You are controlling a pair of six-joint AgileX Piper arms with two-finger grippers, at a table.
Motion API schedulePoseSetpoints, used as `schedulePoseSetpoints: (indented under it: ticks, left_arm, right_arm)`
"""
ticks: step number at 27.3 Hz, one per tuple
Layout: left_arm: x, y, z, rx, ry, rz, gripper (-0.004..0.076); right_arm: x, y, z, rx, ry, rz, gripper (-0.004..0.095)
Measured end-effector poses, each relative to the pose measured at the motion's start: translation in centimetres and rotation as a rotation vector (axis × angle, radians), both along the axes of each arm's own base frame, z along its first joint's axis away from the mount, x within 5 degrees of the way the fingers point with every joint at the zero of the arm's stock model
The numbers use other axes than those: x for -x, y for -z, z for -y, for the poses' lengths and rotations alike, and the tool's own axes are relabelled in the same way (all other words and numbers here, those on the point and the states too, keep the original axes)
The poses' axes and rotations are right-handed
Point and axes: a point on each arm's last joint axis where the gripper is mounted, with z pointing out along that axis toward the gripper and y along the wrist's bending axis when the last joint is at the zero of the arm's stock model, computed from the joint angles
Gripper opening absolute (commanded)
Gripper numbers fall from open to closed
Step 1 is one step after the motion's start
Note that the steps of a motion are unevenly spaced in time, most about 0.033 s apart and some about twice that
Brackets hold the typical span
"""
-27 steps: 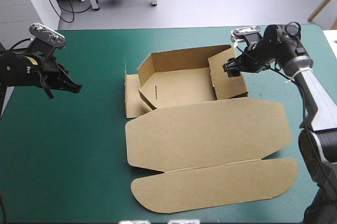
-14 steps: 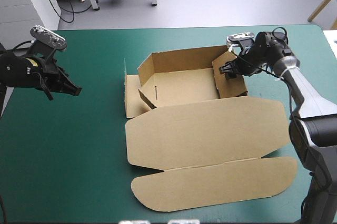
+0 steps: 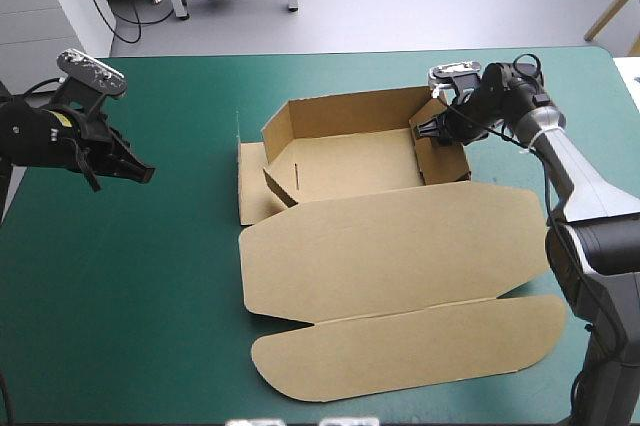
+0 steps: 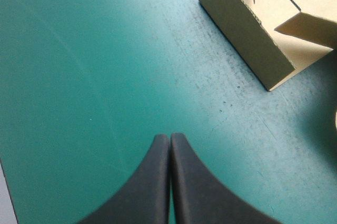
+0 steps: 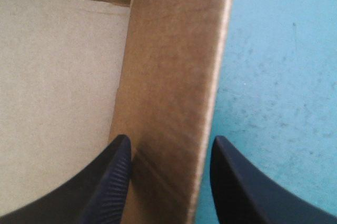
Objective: Fold the box
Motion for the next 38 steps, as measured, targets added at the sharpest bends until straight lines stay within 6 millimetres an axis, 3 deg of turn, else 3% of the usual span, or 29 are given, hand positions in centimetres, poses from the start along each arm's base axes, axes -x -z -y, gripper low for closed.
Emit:
schedulePoseSetpoints:
  ticks: [6, 13, 21, 25, 32, 34, 38]
  left_arm:
    - [0.0, 0.0, 0.0, 0.000, 0.000, 0.000, -0.0010]
    - [0.0, 0.0, 0.0, 0.000, 0.000, 0.000, -0.0010]
    - [0.0, 0.0, 0.0, 0.024, -0.028, -0.005, -0.0010]
    - [0.0, 0.0, 0.0, 0.024, -0.033, -0.005, -0.0010]
    - [0.0, 0.0, -0.2, 0.032, -0.061, -0.006, -0.0010]
    - [-0.2, 0.1, -0.3, 0.031, -0.072, -0.010, -0.0010]
    - [-1.4, 1.2, -0.4, 0.032, -0.082, -0.052, -0.0009]
  right_arm:
    - [-0.1, 0.0, -0.1, -0.018, 0.005, 0.006, 0.0278]
    - [-0.2, 0.0, -0.1, -0.014, 0.006, 0.014, -0.0004]
    - [-0.3, 0.0, -0.1, -0.019, 0.015, 0.023, -0.0019]
    - [0.0, -0.4, 0.9, -0.014, 0.025, 0.001, -0.0019]
    - [2.6, -5.4, 5.1, -0.041, 0.030, 0.037, -0.0019]
    - [5.3, -8.7, 7.8, -0.131, 0.021, 0.043, -0.0019]
    - [8.4, -13.0, 10.5, -0.215, 0.050, 0.156, -0.0019]
